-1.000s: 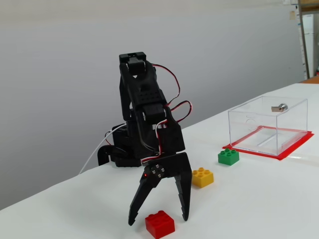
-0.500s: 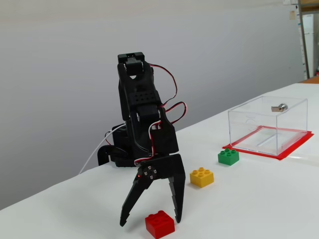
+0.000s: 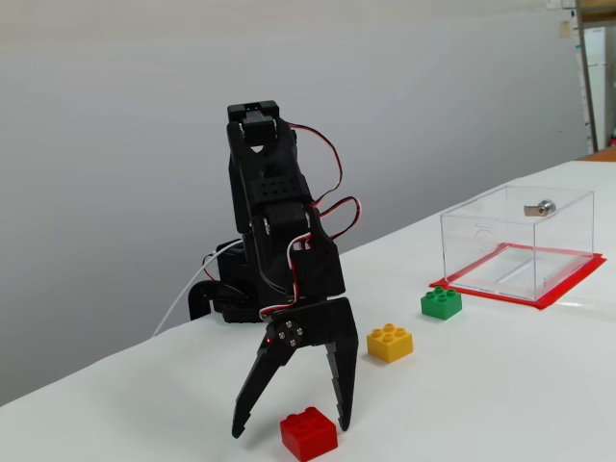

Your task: Pick the red lego brick and place it into the transparent box

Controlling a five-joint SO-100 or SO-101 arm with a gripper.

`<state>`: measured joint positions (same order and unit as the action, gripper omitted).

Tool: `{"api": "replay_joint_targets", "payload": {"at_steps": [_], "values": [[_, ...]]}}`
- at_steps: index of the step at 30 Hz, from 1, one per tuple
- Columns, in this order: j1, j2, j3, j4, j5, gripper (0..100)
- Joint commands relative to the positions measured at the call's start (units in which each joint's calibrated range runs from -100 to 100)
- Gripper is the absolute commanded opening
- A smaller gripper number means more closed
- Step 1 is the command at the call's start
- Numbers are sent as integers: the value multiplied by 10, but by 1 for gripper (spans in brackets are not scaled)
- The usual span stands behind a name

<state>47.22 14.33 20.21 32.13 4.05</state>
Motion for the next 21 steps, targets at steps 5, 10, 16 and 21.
{"api": "replay_joint_targets", "payload": {"at_steps": [5,10,16,21], "values": [[6,-21,-18,-5,2,42],[6,-21,-18,-4,2,28],[6,-21,-18,-4,2,23],[7,-23,-17,1,2,15]]}}
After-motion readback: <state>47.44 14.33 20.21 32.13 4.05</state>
